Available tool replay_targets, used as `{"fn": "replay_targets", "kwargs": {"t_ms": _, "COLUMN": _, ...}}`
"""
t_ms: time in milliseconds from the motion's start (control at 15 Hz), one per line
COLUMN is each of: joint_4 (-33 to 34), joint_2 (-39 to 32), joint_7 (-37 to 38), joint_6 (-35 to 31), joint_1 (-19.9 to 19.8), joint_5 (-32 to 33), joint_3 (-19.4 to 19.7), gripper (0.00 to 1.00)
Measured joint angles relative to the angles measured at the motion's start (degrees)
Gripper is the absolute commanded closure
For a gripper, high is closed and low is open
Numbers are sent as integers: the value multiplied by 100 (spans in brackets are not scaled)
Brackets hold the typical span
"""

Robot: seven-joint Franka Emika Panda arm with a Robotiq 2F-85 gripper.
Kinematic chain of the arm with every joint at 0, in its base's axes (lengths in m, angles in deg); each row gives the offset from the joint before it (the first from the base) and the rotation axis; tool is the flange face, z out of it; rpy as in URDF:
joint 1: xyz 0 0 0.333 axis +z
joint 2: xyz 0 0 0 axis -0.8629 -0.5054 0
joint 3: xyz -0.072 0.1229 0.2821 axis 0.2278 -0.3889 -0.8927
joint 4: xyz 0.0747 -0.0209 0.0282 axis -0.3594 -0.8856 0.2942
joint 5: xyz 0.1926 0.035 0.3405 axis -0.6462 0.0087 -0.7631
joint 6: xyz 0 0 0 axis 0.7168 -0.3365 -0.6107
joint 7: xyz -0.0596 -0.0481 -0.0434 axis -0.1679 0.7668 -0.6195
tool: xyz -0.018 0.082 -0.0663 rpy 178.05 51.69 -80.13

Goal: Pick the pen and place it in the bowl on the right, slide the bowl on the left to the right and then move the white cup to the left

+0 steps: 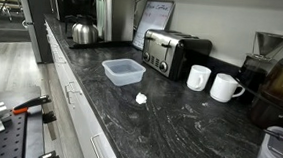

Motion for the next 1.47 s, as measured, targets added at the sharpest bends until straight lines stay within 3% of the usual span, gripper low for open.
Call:
{"fn": "replay_targets", "kwargs": {"t_ms": 533, "joint_4": 641, "joint_2": -338, "joint_7": 332, "joint_6": 215, "joint_1": -214, "joint_5": -26, "joint_3": -181, "gripper": 3}}
{"fn": "replay_targets", "kwargs": {"t_ms": 1067, "joint_4": 1143, "joint_2": -637, "joint_7": 303, "joint_6": 390, "joint_1": -263, "joint_5": -31, "joint_3": -500, "gripper": 0}}
{"fn": "replay_targets", "kwargs": {"t_ms": 1467, "joint_4": 1543, "joint_2": -915, "joint_7": 288, "joint_6": 1152, "joint_1": -274, "joint_5": -31, "joint_3": -675, "gripper": 0}}
